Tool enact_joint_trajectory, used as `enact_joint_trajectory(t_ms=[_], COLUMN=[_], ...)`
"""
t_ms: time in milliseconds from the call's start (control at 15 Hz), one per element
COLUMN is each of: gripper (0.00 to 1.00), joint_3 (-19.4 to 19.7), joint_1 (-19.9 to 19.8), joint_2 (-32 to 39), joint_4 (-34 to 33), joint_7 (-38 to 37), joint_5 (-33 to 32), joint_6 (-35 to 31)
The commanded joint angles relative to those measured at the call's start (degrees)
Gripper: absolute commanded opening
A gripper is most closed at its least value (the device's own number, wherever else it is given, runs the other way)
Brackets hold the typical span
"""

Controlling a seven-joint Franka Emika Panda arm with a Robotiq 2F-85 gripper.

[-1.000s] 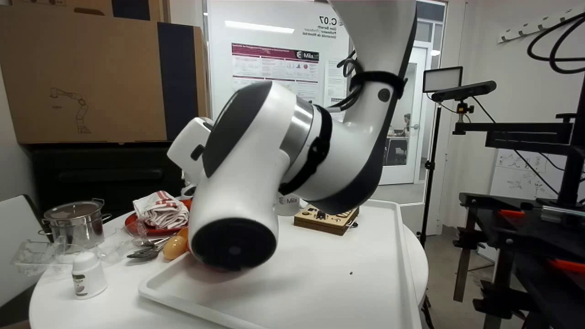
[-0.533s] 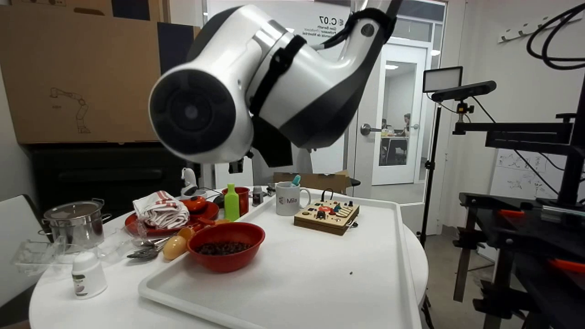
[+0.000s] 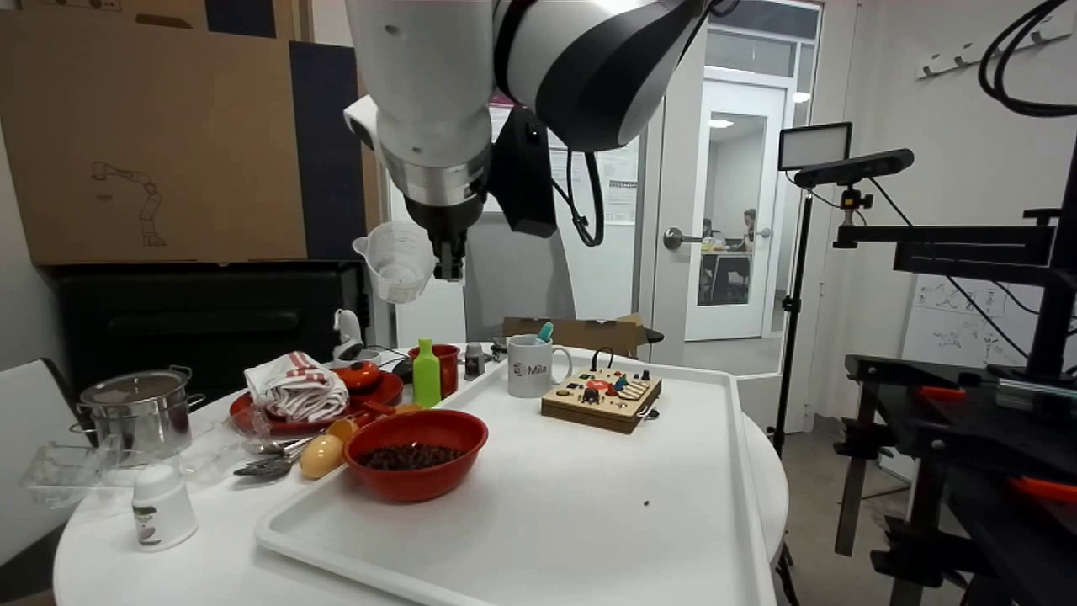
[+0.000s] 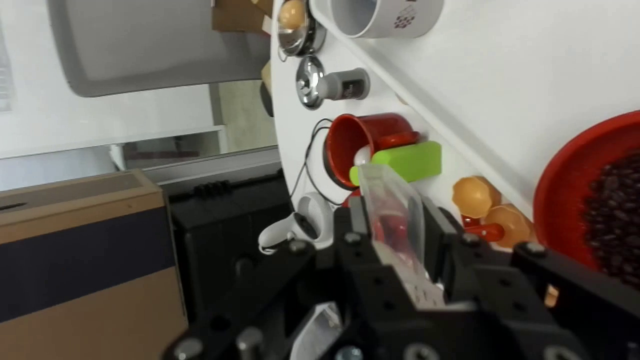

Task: Pour all the beans in the jar into the red bowl

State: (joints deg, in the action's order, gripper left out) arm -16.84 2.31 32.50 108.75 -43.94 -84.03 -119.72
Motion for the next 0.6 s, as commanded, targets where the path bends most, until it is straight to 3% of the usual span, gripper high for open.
enact_joint_trajectory(t_ms=[0, 200, 400, 467, 533], gripper=[0.07, 0.07, 0.07, 0.07, 0.07], joint_3=[2.4, 5.3, 7.9, 4.4, 4.2], joint_1=[-3.1, -5.4, -6.7, -11.0, -11.9], joint_2=[-7.6, -9.7, -9.8, -9.2, -8.8], joint_4=[8.2, 12.4, 16.1, 17.1, 18.1], joint_7=[5.4, 12.0, 20.6, 22.4, 24.7], joint_5=[9.0, 18.4, 30.9, 33.3, 37.2], joint_6=[-12.9, -22.7, -28.0, -27.9, -28.0])
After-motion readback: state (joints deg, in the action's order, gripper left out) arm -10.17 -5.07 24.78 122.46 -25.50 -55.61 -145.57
